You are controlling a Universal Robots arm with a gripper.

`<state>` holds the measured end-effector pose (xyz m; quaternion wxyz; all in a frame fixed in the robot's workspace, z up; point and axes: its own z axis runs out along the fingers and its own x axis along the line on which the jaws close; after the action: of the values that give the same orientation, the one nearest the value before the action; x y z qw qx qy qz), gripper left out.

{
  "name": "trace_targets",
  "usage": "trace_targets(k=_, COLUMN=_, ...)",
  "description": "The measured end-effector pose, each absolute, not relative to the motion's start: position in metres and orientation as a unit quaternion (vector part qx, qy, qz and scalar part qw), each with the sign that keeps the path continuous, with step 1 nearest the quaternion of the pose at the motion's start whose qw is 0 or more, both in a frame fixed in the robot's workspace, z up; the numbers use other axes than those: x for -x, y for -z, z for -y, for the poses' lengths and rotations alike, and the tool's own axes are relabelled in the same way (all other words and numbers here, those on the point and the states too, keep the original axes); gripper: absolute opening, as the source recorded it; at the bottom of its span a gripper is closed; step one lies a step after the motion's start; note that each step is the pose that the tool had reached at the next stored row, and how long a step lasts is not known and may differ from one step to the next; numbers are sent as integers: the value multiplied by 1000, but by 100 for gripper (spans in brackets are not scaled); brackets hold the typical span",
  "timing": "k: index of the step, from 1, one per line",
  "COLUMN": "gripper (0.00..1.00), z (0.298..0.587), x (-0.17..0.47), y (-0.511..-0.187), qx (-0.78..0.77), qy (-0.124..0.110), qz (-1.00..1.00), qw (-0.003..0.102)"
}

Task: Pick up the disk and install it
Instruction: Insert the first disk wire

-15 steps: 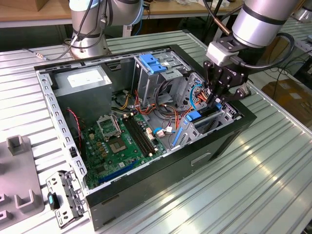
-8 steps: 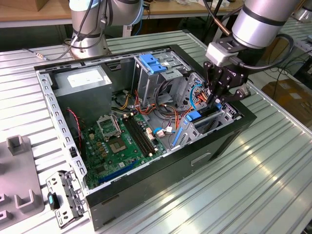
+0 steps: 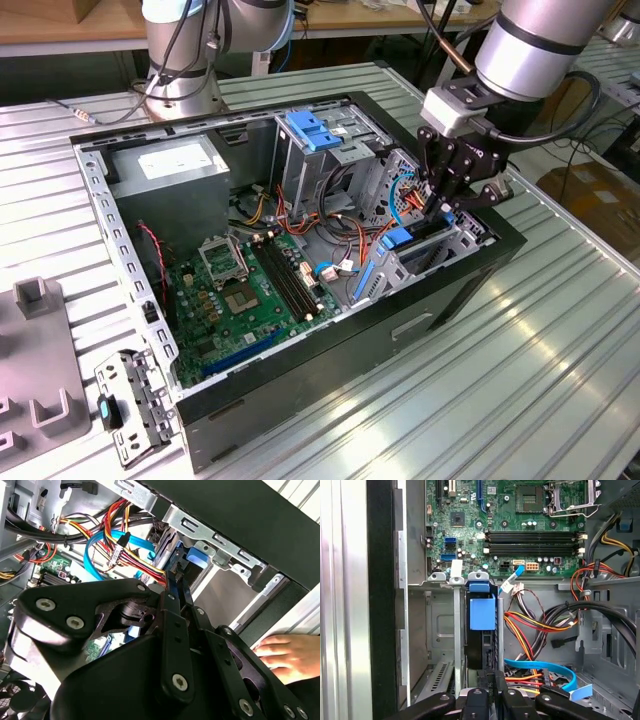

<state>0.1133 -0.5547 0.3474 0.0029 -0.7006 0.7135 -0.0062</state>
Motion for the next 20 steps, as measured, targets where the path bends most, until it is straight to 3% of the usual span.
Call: trace_targets(k=20, gripper=16, z=553, x=-114, y=-342, qx=701, qy=6, qz=-714, qw=3)
